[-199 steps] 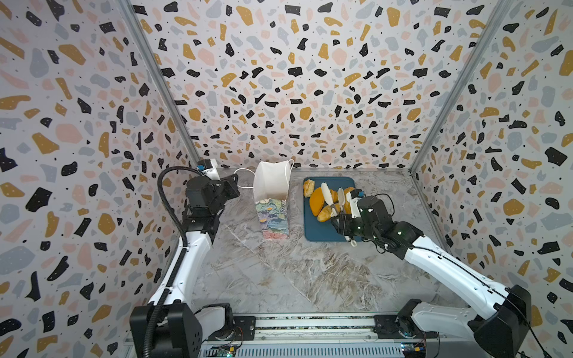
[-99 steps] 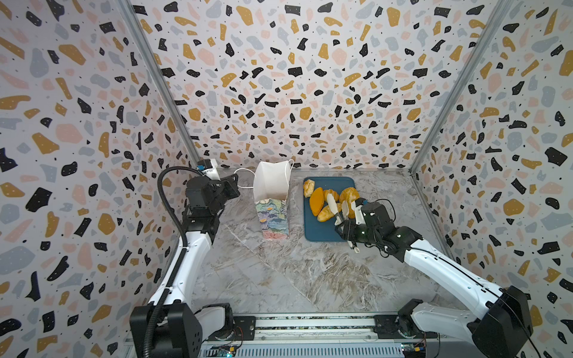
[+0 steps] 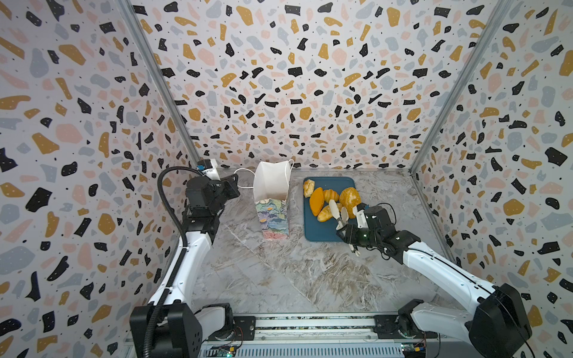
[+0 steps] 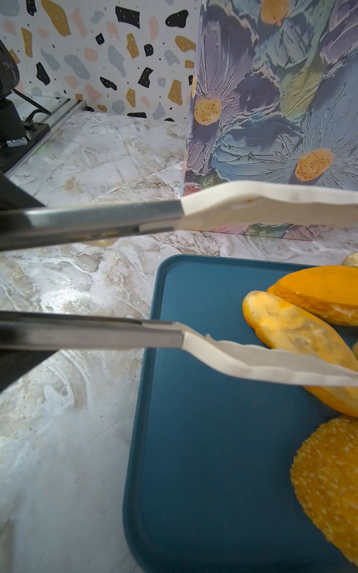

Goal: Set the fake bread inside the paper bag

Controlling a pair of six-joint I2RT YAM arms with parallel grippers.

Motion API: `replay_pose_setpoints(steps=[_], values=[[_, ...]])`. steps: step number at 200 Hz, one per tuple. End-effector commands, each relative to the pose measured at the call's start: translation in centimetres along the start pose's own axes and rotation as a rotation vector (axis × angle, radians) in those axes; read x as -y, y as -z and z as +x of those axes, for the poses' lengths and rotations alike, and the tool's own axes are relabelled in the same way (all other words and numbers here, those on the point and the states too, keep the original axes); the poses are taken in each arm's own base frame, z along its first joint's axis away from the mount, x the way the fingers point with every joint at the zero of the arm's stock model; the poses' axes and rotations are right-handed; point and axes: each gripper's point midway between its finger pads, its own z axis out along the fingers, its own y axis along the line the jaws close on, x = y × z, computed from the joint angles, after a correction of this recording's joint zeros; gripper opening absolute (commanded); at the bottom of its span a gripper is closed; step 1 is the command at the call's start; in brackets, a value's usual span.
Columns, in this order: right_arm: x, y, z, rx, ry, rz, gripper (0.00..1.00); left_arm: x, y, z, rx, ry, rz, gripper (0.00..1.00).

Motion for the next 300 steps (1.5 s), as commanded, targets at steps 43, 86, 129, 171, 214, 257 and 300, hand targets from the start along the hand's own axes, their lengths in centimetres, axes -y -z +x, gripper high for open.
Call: replay_pose_setpoints(steps=[43,86,129,171,214,257,300], values=[[0.5,-0.7,-0.2,0.001,-0.028,-0.023,0.50,0.7,0.5,-0.8,0.033,-0.014,0.019,0.00],[1.1,-1.4,0.1,-0.016,-0.040,-0.030,0.51,0.6,0.5,-0.8,0.031,-0.013,0.016,0.00],[1.2,-2.4,0.2,-0.037,-0.049,-0.043,0.51,0.6,0.5,-0.8,0.032,-0.016,0.012,0.00],[1.6,-3.2,0.3,-0.060,-0.059,-0.034,0.51,0.5,0.4,-0.7,0.030,-0.016,0.010,0.00],[2.4,-4.2,0.3,-0.090,-0.077,-0.012,0.51,0.5,0.5,-0.8,0.032,-0.019,0.008,0.00],[2.5,-4.9,-0.6,-0.092,-0.084,-0.024,0.50,0.5,0.4,-0.6,0.027,-0.017,0.007,0.00],[2.7,-5.7,-1.7,-0.092,-0.084,-0.021,0.49,0.4,0.3,-0.5,0.023,-0.016,0.007,0.00]])
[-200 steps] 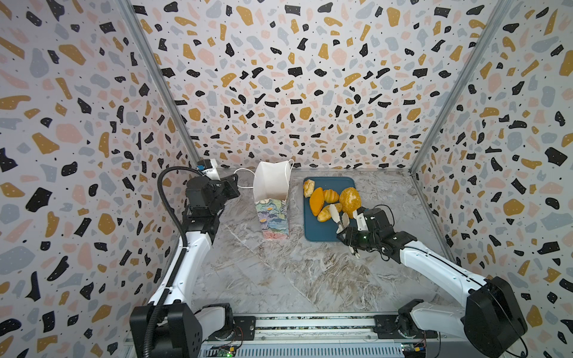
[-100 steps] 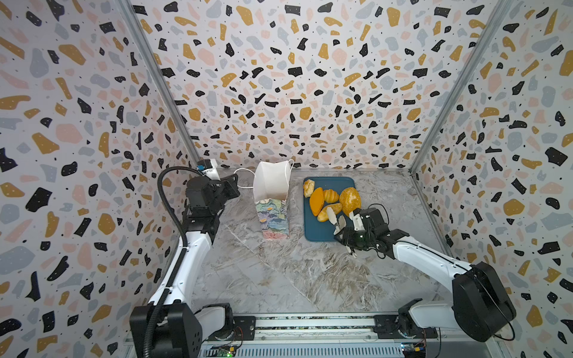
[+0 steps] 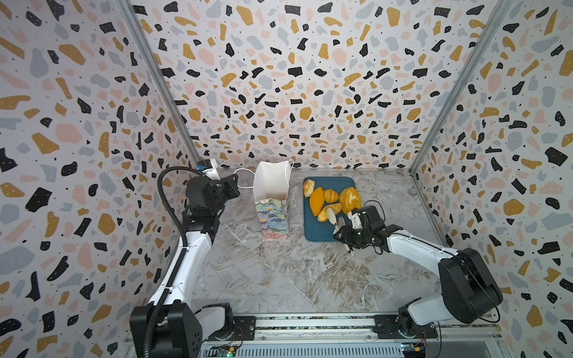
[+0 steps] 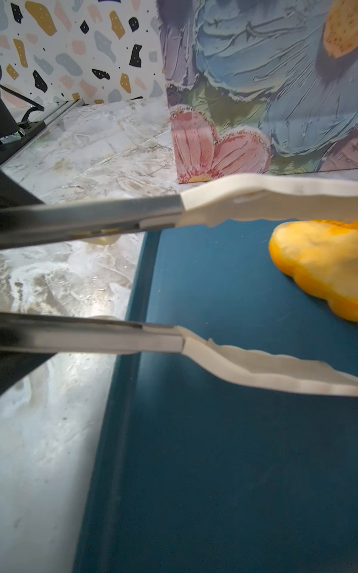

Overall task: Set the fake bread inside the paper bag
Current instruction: 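Close the tongs around the flat orange bread with the right gripper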

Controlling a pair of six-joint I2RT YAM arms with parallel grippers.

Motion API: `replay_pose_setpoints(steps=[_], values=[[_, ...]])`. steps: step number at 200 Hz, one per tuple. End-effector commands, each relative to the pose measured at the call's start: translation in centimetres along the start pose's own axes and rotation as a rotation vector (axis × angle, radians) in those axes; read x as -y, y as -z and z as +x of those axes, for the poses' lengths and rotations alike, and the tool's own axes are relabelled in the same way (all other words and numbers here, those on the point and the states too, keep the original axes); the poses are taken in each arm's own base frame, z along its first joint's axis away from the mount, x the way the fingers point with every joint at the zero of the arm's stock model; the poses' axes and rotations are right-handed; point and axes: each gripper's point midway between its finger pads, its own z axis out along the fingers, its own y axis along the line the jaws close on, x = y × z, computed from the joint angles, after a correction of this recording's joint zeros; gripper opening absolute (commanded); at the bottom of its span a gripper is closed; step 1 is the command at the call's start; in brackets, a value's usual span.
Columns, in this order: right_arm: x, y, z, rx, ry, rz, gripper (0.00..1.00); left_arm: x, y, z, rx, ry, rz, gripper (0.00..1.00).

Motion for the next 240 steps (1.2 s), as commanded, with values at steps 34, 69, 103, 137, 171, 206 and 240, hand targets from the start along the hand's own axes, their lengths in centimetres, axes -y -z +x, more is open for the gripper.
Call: replay_pose_setpoints(steps=[34,69,103,137,171,206,240], values=[[-1.6,-0.2,-3.3,0.043,0.033,-0.054,0.48,0.5,0.4,-0.6,0.025,-0.018,0.010,0.00],[-1.6,-0.8,-4.3,0.041,0.031,-0.055,0.46,0.6,0.4,-0.7,0.028,-0.022,0.011,0.00],[-1.6,-1.2,-4.6,0.036,0.024,-0.068,0.44,0.5,0.4,-0.7,0.025,-0.020,0.009,0.00],[-1.5,-1.5,-4.6,0.026,0.008,-0.099,0.39,0.5,0.4,-0.6,0.024,-0.020,0.009,0.00],[-1.6,-1.6,-4.6,0.024,0.001,-0.115,0.31,0.5,0.4,-0.7,0.027,-0.022,0.008,0.00],[-1.7,-1.2,-4.3,0.029,-0.007,-0.129,0.24,0.5,0.4,-0.7,0.024,-0.019,0.008,0.00],[-2.1,-0.4,-4.1,0.052,-0.010,-0.152,0.23,0.6,0.4,-0.7,0.026,-0.015,0.016,0.00]])
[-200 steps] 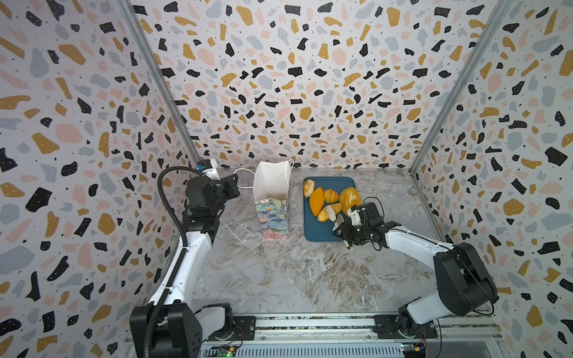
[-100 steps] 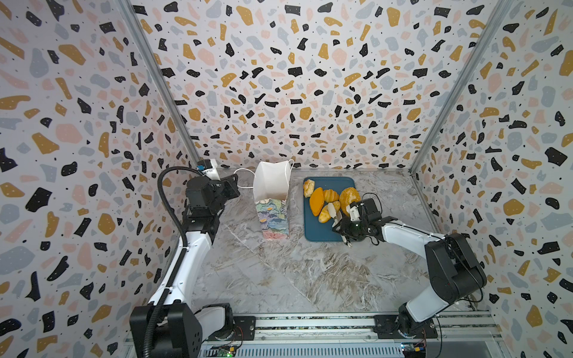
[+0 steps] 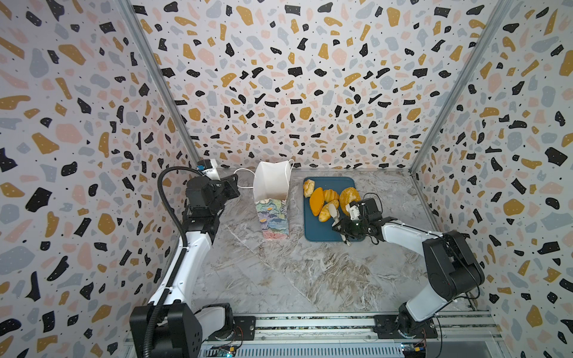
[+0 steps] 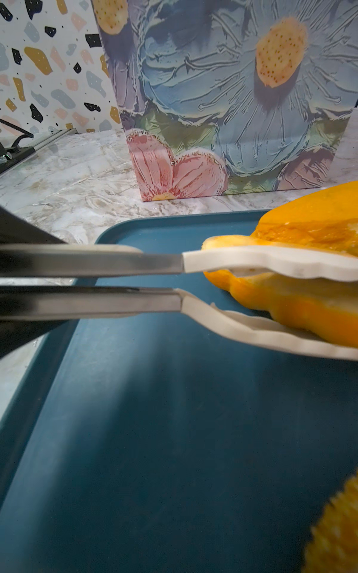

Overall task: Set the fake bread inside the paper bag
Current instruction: 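Close the tongs around the flat orange bread with the right gripper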

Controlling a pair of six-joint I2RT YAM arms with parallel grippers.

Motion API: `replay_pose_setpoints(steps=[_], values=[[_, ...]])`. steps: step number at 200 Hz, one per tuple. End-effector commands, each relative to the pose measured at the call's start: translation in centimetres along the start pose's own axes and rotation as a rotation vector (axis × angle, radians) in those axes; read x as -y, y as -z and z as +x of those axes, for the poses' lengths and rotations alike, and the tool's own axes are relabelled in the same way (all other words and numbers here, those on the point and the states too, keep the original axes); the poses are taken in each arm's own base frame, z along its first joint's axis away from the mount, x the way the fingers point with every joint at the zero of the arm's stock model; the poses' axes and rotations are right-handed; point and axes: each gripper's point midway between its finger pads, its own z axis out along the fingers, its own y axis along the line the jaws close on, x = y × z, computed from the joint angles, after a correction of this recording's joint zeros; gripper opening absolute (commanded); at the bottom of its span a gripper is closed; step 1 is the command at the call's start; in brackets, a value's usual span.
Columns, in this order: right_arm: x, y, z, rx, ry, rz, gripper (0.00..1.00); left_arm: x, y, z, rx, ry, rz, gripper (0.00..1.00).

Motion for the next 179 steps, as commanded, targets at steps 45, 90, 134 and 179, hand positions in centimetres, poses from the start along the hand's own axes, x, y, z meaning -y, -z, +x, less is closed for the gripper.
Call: replay_pose_setpoints(steps=[45,90,134,179], values=[[-2.5,2.6,-0.4,0.081,0.024,-0.093,0.23,0.8,0.5,-0.8,0.032,-0.011,0.024,0.00],[-2.8,3.4,0.1,0.099,0.018,-0.114,0.23,0.7,0.4,-0.7,0.029,-0.010,0.022,0.00],[-3.9,4.6,0.0,0.124,0.037,-0.145,0.23,0.8,0.4,-0.8,0.030,-0.006,0.022,0.00],[-4.2,5.7,0.4,0.148,0.039,-0.164,0.22,0.8,0.4,-0.7,0.027,-0.003,0.025,0.00]])
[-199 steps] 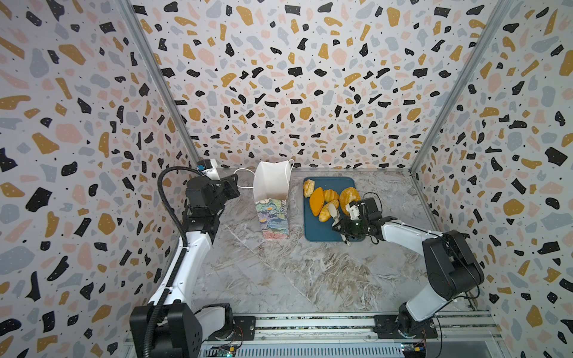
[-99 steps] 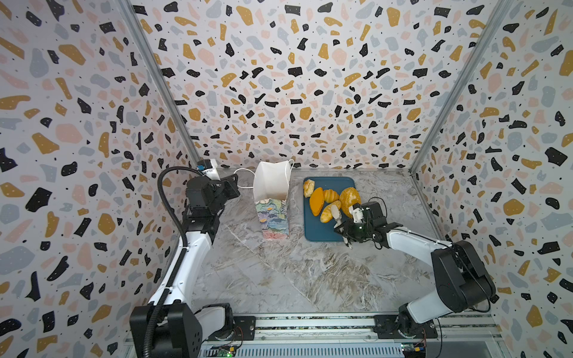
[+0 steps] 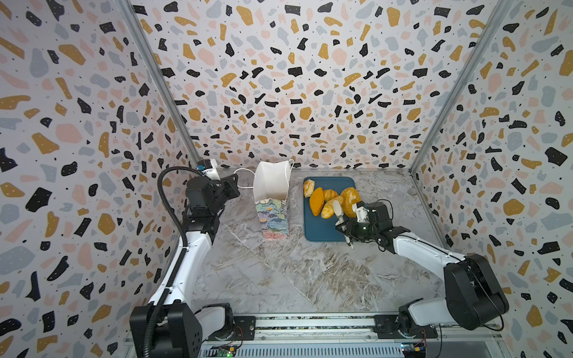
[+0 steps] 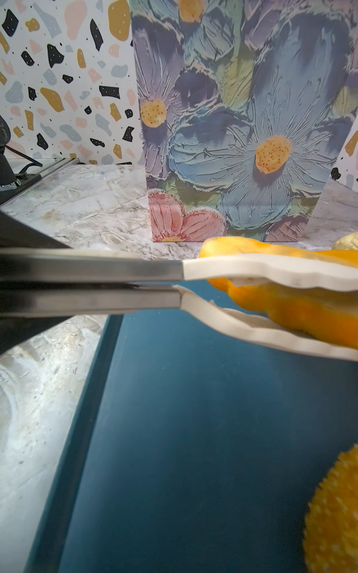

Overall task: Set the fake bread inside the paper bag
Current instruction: 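Close the tongs around the flat orange bread with the right gripper, then lift the orange bread with the tongs and carry it toward the bag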

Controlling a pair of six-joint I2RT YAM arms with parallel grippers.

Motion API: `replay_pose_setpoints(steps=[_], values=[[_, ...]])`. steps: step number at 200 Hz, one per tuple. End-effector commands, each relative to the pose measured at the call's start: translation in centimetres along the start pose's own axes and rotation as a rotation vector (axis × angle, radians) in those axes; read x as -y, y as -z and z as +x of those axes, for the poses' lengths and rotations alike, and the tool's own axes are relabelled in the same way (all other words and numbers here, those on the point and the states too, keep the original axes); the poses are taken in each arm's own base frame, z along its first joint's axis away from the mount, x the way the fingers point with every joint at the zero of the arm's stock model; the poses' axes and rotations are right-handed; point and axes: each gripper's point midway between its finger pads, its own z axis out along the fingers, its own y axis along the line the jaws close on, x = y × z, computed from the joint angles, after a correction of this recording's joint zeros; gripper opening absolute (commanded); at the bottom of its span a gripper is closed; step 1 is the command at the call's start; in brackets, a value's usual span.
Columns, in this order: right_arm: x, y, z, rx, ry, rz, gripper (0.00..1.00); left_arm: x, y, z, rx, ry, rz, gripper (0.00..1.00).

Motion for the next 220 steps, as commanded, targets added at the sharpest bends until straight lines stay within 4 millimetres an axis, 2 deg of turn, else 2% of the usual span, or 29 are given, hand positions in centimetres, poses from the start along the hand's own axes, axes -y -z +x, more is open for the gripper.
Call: replay_pose_setpoints(steps=[1,111,220], values=[[-1.8,1.2,-0.6,0.044,0.032,-0.062,0.22,0.7,0.4,-0.7,0.027,-0.007,0.023,0.00],[-2.8,2.8,0.1,0.066,0.047,-0.083,0.21,0.8,0.4,-0.7,0.028,-0.007,0.026,0.00],[-5.5,4.4,1.0,0.097,0.090,-0.120,0.21,0.9,0.6,-1.0,0.036,-0.011,0.027,0.00]])
